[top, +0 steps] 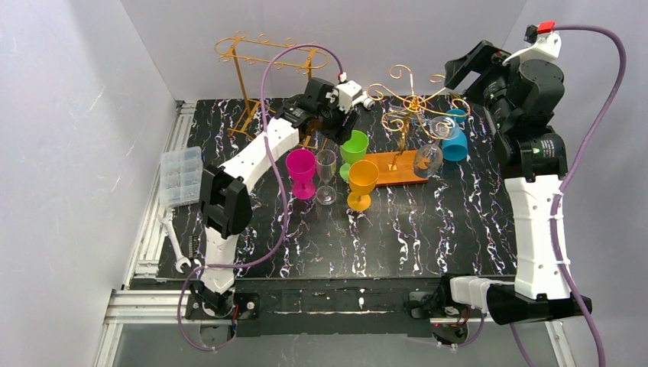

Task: Place the wine glass upside down on the wine glass rack
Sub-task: Pick up the wine glass at the center of the board.

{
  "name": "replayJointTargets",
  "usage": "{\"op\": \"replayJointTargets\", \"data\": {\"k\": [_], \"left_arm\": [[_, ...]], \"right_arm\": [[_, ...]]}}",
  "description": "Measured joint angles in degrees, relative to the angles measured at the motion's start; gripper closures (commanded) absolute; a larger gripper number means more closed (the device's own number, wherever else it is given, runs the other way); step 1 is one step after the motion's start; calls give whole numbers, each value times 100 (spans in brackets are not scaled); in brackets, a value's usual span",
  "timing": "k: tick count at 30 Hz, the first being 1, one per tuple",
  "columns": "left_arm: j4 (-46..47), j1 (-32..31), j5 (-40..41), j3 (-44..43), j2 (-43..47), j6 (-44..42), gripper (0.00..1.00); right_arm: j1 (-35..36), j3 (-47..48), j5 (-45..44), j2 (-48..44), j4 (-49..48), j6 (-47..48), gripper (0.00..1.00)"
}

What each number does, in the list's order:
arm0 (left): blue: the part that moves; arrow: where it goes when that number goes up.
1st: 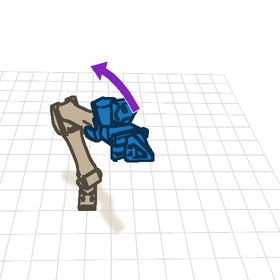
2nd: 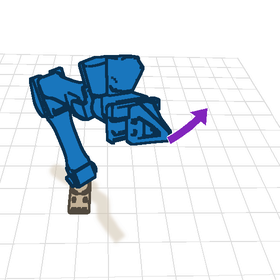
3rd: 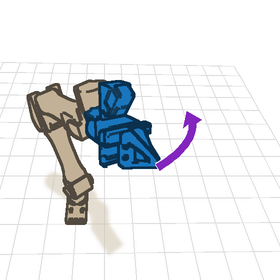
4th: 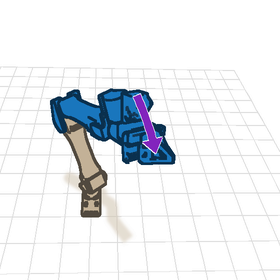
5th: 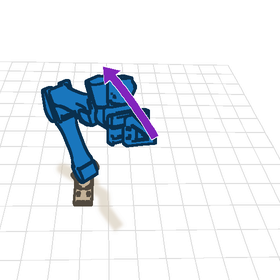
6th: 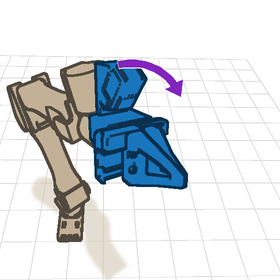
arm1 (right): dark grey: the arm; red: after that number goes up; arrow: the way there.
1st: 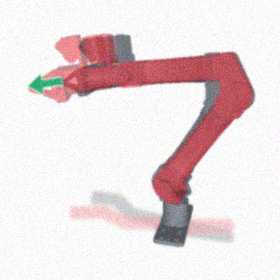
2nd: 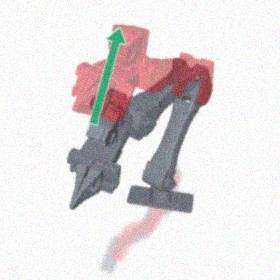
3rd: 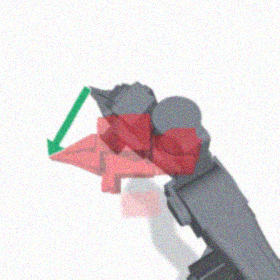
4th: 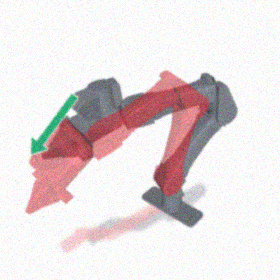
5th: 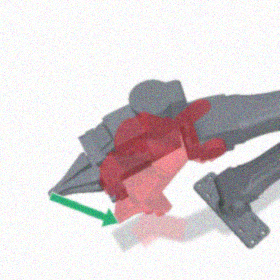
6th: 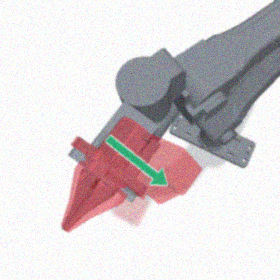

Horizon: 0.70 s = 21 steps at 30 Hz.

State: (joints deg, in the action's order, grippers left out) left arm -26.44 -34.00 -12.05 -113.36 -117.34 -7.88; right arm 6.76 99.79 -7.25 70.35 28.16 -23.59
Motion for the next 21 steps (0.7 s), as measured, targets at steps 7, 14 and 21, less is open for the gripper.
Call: {"op": "replayJointTargets", "data": {"k": [7, 14, 21], "left_arm": [[81, -13, 225, 0, -153, -46, 44], [92, -13, 201, 192, -304, -22, 66], [179, -35, 31, 229, -299, -9, 98]], "right_arm": [[0, -267, 133, -94, -243, -2, 1], [0, -398, 160, -109, -286, -2, 1], [0, -398, 177, -221, -317, -4, 2]]}}
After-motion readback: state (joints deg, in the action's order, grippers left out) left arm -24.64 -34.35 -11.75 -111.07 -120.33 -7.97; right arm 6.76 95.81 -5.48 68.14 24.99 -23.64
